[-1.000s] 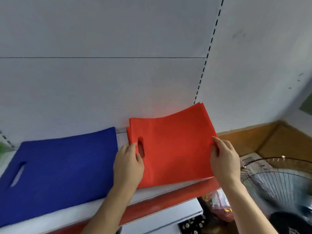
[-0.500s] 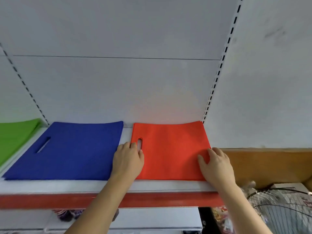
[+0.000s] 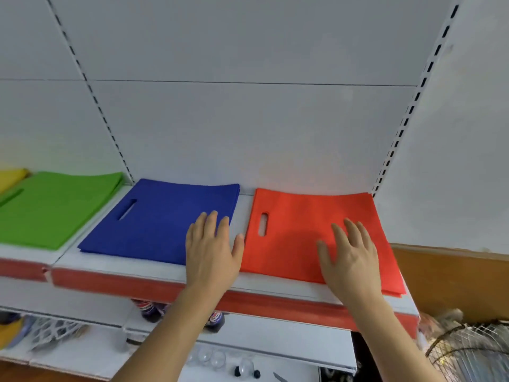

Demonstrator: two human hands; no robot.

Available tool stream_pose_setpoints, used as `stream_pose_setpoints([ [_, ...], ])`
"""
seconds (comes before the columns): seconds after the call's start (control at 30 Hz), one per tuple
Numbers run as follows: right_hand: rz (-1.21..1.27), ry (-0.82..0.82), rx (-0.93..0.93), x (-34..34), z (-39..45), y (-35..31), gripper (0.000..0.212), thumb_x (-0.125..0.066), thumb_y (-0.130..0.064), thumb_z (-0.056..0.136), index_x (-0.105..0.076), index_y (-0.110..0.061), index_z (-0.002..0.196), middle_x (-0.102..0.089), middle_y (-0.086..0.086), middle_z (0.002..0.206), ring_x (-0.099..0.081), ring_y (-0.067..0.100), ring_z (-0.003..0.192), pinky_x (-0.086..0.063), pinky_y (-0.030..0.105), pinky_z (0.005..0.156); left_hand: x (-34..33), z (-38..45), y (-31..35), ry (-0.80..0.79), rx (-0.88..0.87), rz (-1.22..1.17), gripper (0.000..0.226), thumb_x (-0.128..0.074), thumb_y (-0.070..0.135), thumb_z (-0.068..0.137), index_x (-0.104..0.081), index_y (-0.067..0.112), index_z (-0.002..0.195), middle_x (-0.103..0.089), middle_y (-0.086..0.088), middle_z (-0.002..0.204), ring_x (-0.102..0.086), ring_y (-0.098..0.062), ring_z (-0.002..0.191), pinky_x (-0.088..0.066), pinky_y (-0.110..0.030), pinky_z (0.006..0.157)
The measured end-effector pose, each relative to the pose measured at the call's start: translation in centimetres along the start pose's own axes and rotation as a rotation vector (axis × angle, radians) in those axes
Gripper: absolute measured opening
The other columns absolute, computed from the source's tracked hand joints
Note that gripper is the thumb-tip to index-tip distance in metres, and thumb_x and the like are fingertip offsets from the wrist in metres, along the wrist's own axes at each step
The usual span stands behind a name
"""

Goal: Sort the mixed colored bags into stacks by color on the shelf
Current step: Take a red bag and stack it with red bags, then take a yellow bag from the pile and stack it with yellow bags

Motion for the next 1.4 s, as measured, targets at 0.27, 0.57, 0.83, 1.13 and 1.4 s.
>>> stream_pose_setpoints([
  [0.27,0.004,-0.080,0.226,-2.5,-3.5,-13.0,0.070,-0.042,-0.056,0.101,-0.053,-0.010,0.153,-0.042,0.017,0.164,-0.027,0.039,0.157,-0.030,0.058,0.123,4.8,-3.6,-11.1,0.030,0.120,0.068,0.065,-0.035,0.056,0.106,-0.049,0.015,0.155,-0.035,-0.012,0.167,-0.023,-0.034,0.157,-0.022,-0.053,0.126],
  [0.57,-0.033,-0.175,0.402,-7.5,-10.0,-33.1,0.075,-0.025,-0.065,0.106,-0.037,-0.018,0.163,-0.021,0.011,0.174,-0.009,0.032,0.163,-0.017,0.053,0.129,11.5,-9.7,-29.9,0.018,0.272,0.137,0.071,-0.022,0.061,0.105,-0.037,0.019,0.161,-0.025,-0.010,0.171,-0.015,-0.033,0.159,-0.016,-0.053,0.129],
  [0.83,0.006,-0.272,0.635,-12.5,-14.7,-49.6,0.080,-0.019,-0.067,0.105,-0.041,-0.014,0.161,-0.029,0.015,0.171,-0.017,0.035,0.161,-0.021,0.056,0.128,15.1,-14.5,-44.9,0.010,0.491,0.173,0.070,-0.031,0.060,0.105,-0.035,0.019,0.162,-0.022,-0.009,0.172,-0.010,-0.033,0.160,-0.013,-0.055,0.128],
  [1.13,0.125,-0.311,0.822,-20.8,-15.6,-68.1,0.076,-0.023,-0.063,0.107,-0.042,-0.011,0.160,-0.030,0.018,0.170,-0.021,0.037,0.159,-0.021,0.058,0.127,16.7,-13.7,-60.6,0.047,0.647,0.267,0.071,-0.017,0.064,0.104,-0.038,0.026,0.160,-0.024,-0.006,0.172,-0.009,-0.030,0.161,-0.012,-0.052,0.130],
  [1.4,0.235,-0.332,0.968,-25.7,-14.9,-84.2,0.073,-0.030,-0.060,0.106,-0.050,-0.009,0.155,-0.036,0.020,0.167,-0.025,0.040,0.158,-0.027,0.061,0.123,20.5,-11.8,-73.7,0.096,0.818,0.329,0.069,-0.027,0.064,0.105,-0.038,0.026,0.161,-0.025,-0.004,0.172,-0.010,-0.027,0.162,-0.010,-0.050,0.131],
])
Point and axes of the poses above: each hand's wrist, its own z-axis towards the middle knuckle, its own x-axis out of the back of the hand, y = z × x, the point moved 1 cm from there along z, towards the middle knuckle
